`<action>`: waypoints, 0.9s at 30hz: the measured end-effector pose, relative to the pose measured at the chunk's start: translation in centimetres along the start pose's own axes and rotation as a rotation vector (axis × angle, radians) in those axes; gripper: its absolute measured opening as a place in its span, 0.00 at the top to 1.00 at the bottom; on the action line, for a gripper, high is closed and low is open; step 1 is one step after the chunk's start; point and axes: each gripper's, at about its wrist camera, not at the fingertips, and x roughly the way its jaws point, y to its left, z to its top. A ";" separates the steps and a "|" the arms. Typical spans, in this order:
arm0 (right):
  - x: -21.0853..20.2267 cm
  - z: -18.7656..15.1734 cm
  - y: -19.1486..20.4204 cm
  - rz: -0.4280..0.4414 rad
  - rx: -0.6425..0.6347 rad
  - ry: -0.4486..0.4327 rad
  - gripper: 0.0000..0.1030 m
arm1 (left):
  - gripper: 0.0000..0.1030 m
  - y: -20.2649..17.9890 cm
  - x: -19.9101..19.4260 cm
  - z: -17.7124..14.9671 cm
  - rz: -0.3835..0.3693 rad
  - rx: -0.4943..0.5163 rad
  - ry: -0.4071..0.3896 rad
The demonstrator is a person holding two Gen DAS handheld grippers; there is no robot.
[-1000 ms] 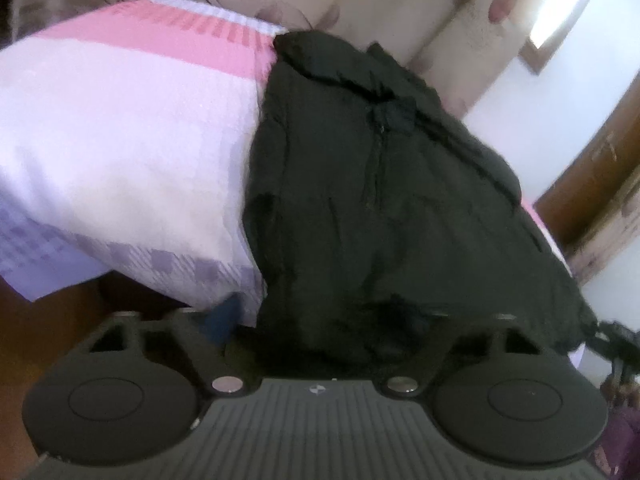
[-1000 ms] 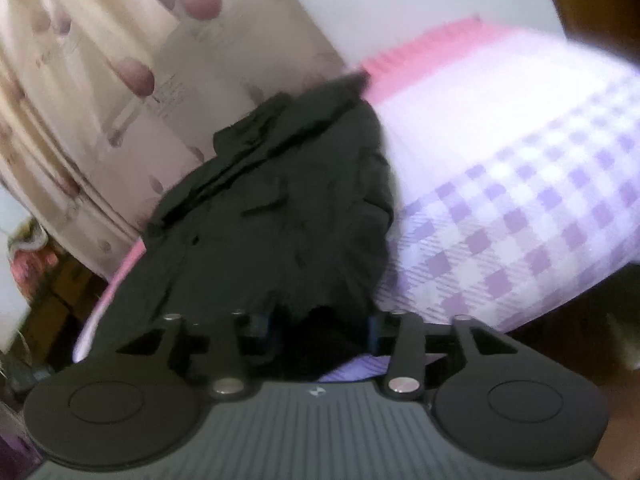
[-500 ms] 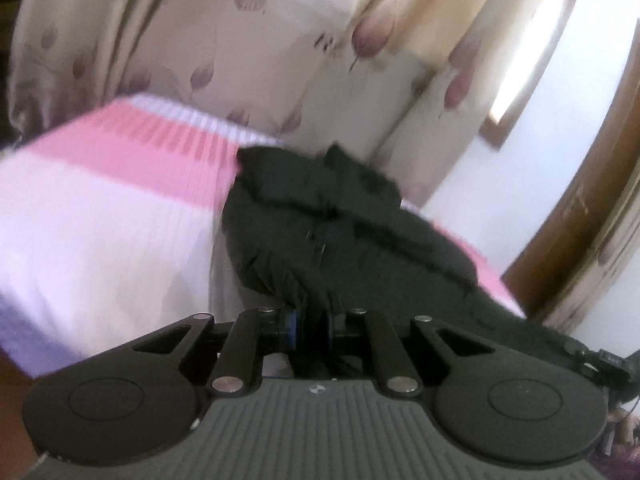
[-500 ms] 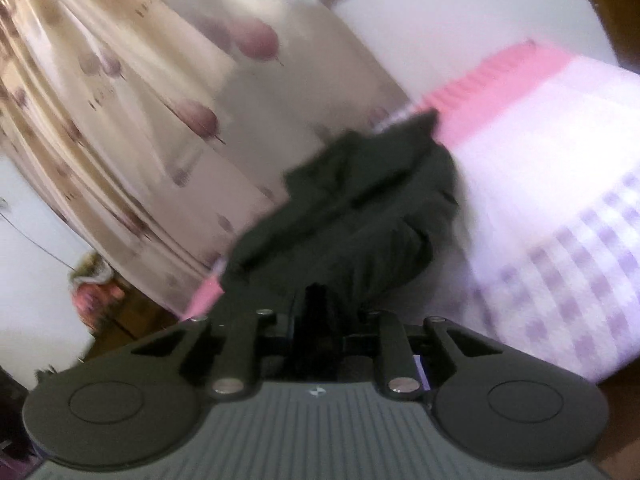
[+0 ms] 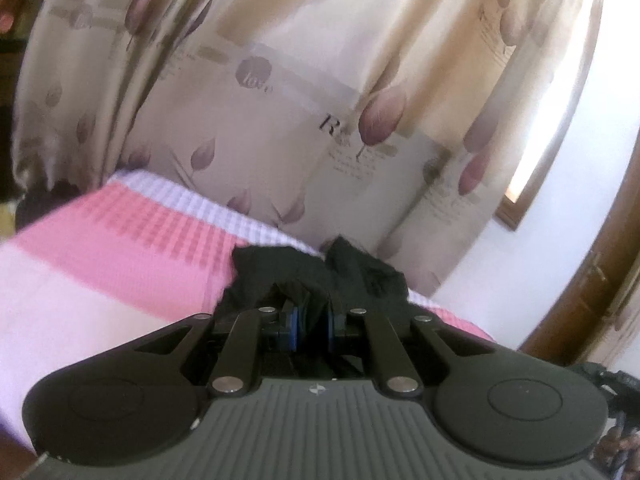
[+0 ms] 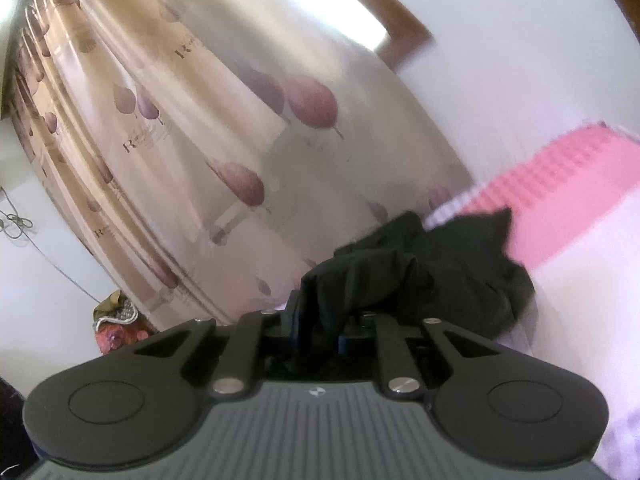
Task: Fold large clothes
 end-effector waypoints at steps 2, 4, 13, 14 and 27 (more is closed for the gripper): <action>1.5 1.5 0.1 -0.006 -0.016 -0.007 0.84 | 0.87 -0.3 1.6 1.6 0.010 0.002 -0.015; 3.5 3.1 0.0 -0.021 -0.027 -0.014 0.84 | 0.87 -0.4 3.4 3.0 0.022 -0.006 -0.030; 13.7 8.5 -5.8 -0.129 -0.007 -0.026 0.84 | 0.86 0.8 14.0 7.6 0.134 -0.021 -0.048; 14.8 8.9 -6.6 -0.142 -0.006 -0.023 0.84 | 0.86 1.0 15.3 7.8 0.146 -0.022 -0.042; 26.9 8.4 -15.1 -0.330 0.063 0.051 0.83 | 0.66 2.9 27.5 6.8 0.294 0.067 0.002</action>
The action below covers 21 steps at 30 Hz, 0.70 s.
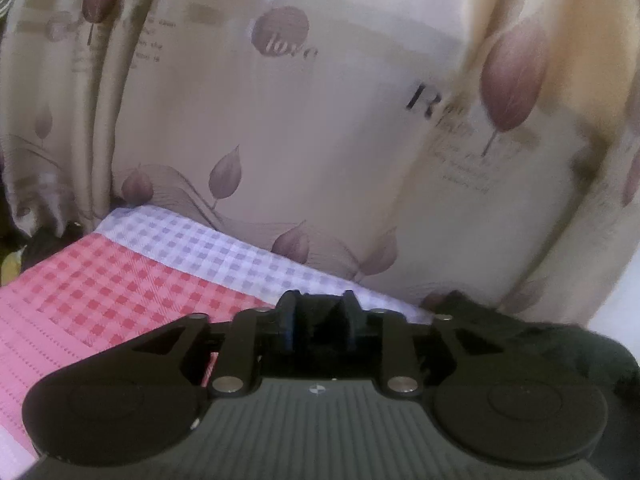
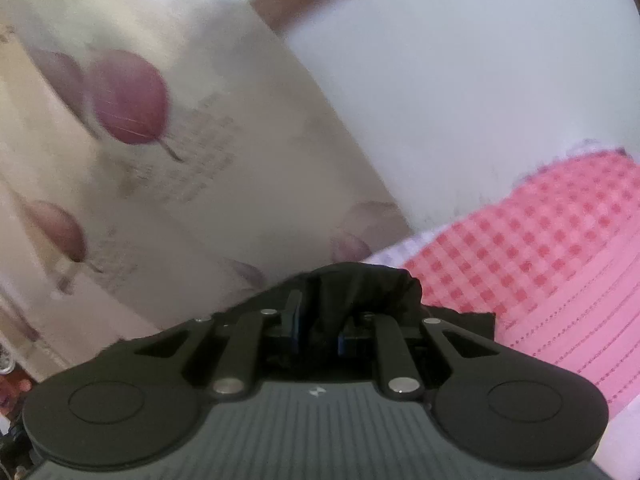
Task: Fold large clothes
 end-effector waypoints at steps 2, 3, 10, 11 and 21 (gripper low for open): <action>1.5 0.0 -0.4 -0.014 0.008 0.015 0.82 | 0.39 0.0 0.8 -0.4 0.050 0.013 -0.030; 2.2 -0.1 -0.5 -0.024 0.007 0.022 0.81 | 0.29 0.0 1.0 -0.6 0.076 0.017 -0.051; 3.2 -0.4 -0.8 -0.031 0.016 0.024 0.76 | 0.15 -0.2 0.4 -1.1 0.083 0.038 -0.084; 2.7 -0.4 -0.4 -0.032 -0.002 0.012 0.76 | 0.20 -0.7 0.1 -1.3 0.055 0.057 -0.083; 0.5 -0.3 1.9 -0.031 -0.090 -0.059 0.67 | 0.50 -5.0 2.3 -2.8 -0.028 0.176 0.001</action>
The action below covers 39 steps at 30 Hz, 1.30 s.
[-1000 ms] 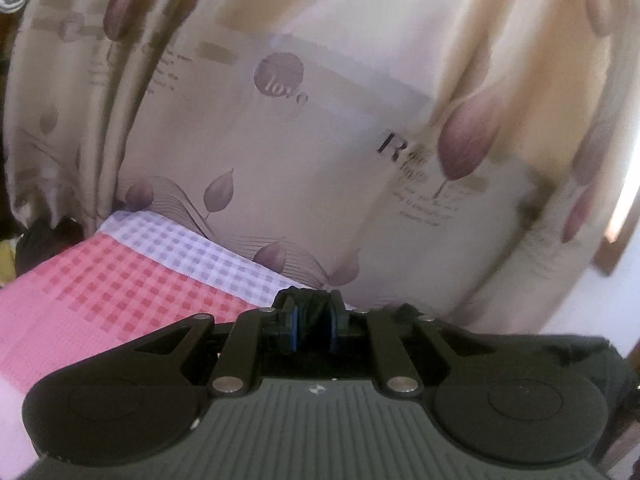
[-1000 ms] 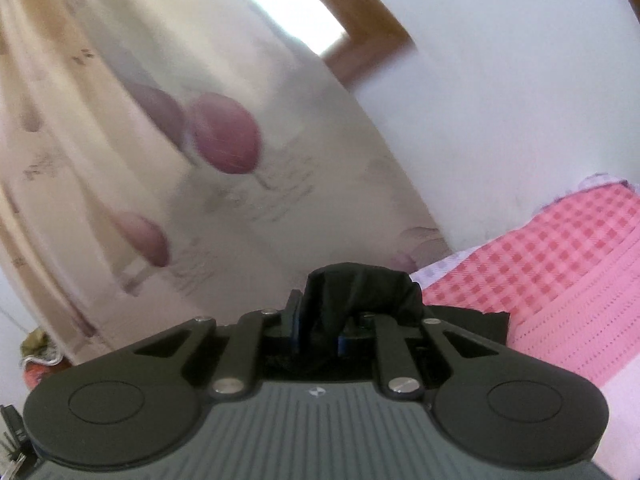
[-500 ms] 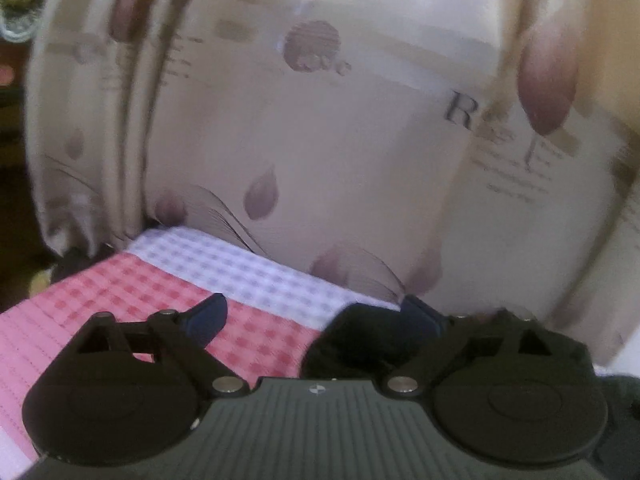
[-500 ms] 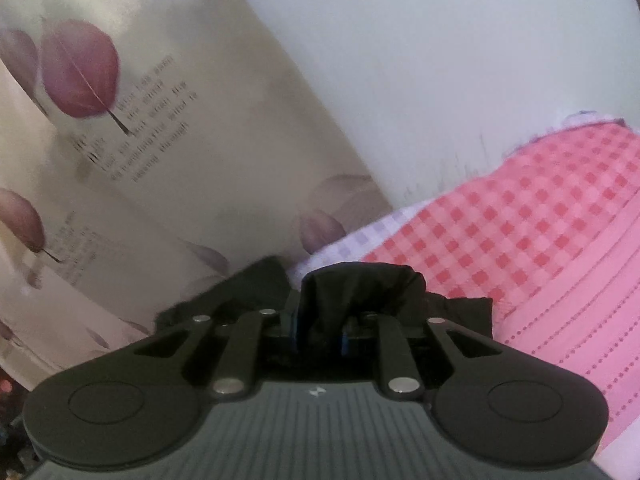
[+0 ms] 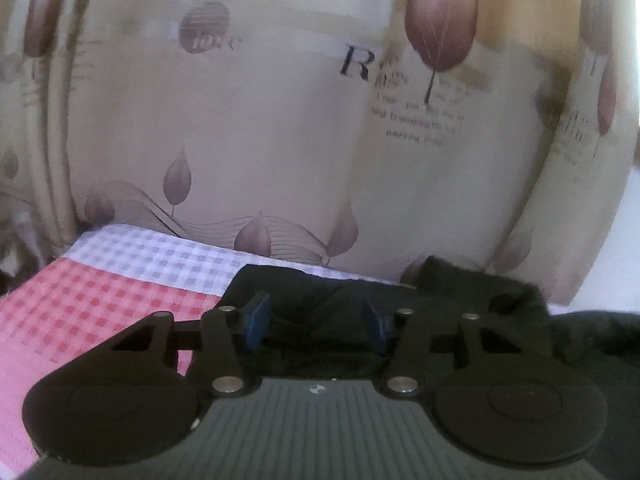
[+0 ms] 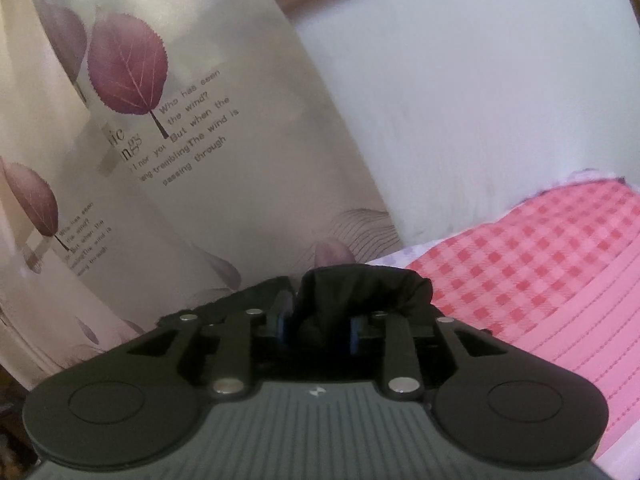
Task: Fold large clothes
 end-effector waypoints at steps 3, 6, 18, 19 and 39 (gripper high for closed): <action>0.9 0.4 -1.5 0.020 0.077 0.065 0.23 | 0.50 0.5 1.9 -0.8 0.039 0.007 0.041; -0.6 0.6 -2.8 0.023 0.120 -0.011 0.14 | 0.50 1.4 3.5 -1.8 0.076 -0.009 0.082; 3.7 -1.6 3.8 -0.072 -0.486 0.141 0.63 | 0.50 0.5 4.6 -1.7 0.113 0.032 0.087; 4.8 -2.1 3.9 -0.098 -0.520 0.167 0.63 | 0.49 0.5 5.1 -1.8 0.117 0.037 0.098; 8.6 -5.2 0.5 -0.148 -0.468 0.243 0.67 | 0.13 4.7 9.5 -5.5 0.137 -0.108 0.208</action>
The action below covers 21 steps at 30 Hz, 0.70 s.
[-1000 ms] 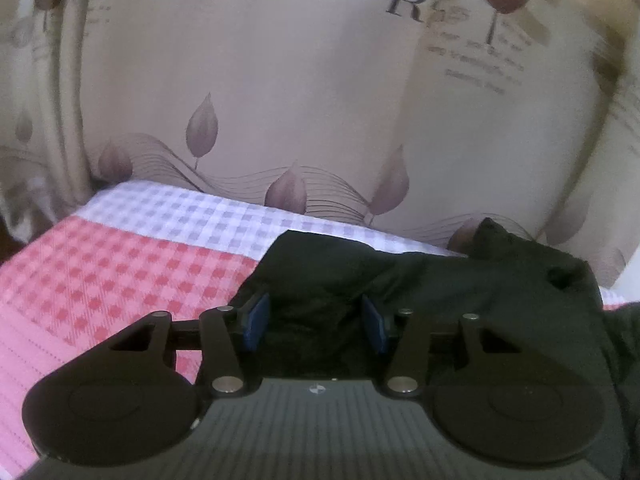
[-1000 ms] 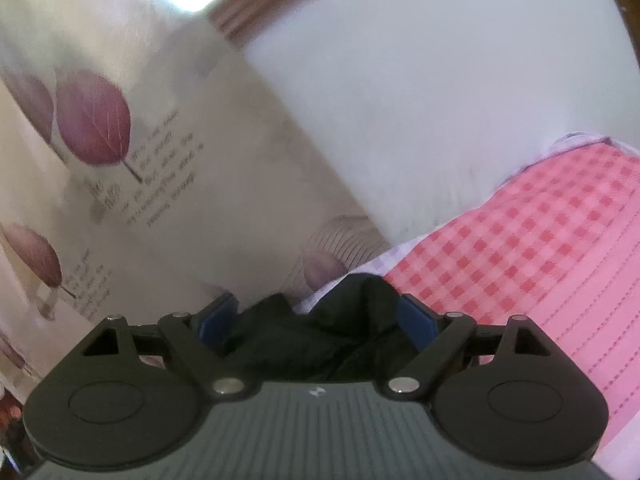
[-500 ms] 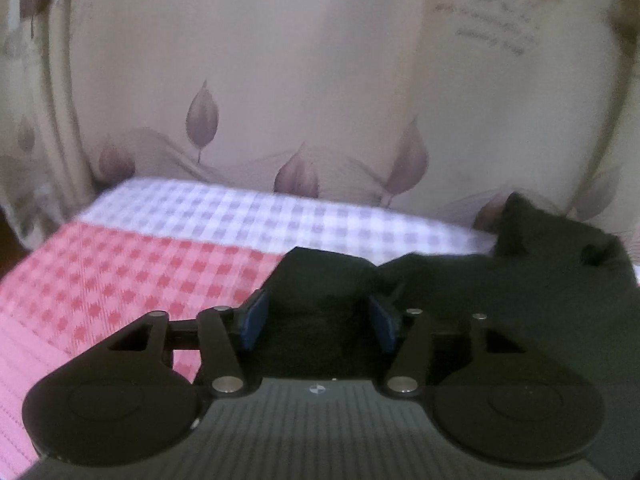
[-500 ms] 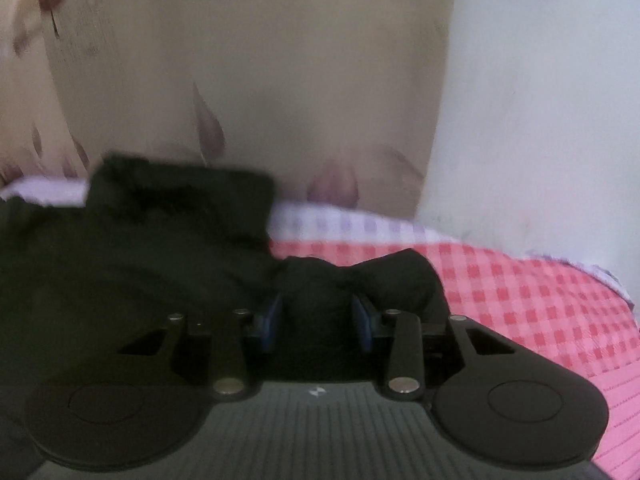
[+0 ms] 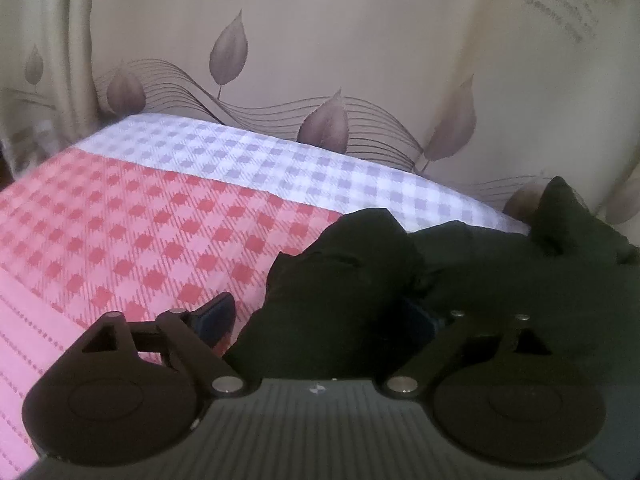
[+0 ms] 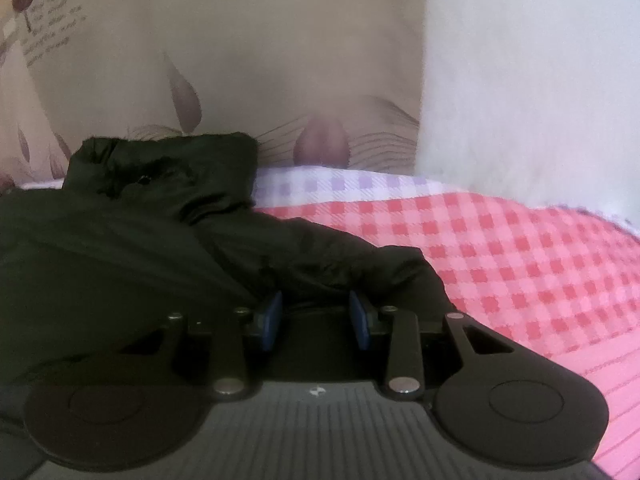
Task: Fold large clothes
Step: 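Open both grippers to release the folded jacket on the bed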
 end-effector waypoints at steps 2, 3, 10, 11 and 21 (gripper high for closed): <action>0.1 -0.1 0.0 -0.003 -0.004 -0.003 0.67 | 0.11 0.0 0.3 0.0 0.008 0.003 0.006; 0.3 -0.2 0.0 -0.008 -0.008 -0.004 0.67 | 0.10 -0.1 0.5 0.0 0.013 0.007 0.010; 0.4 -0.1 0.5 -0.041 -0.042 -0.007 0.65 | 0.08 0.2 -0.1 0.4 0.024 0.004 0.024; 0.3 0.0 0.5 -0.039 -0.044 -0.008 0.65 | 0.11 0.6 -0.7 0.6 0.007 -0.002 0.028; -11.9 -0.6 -0.6 0.128 0.071 -0.258 0.05 | 0.05 7.8 -6.0 3.9 -0.166 0.067 0.015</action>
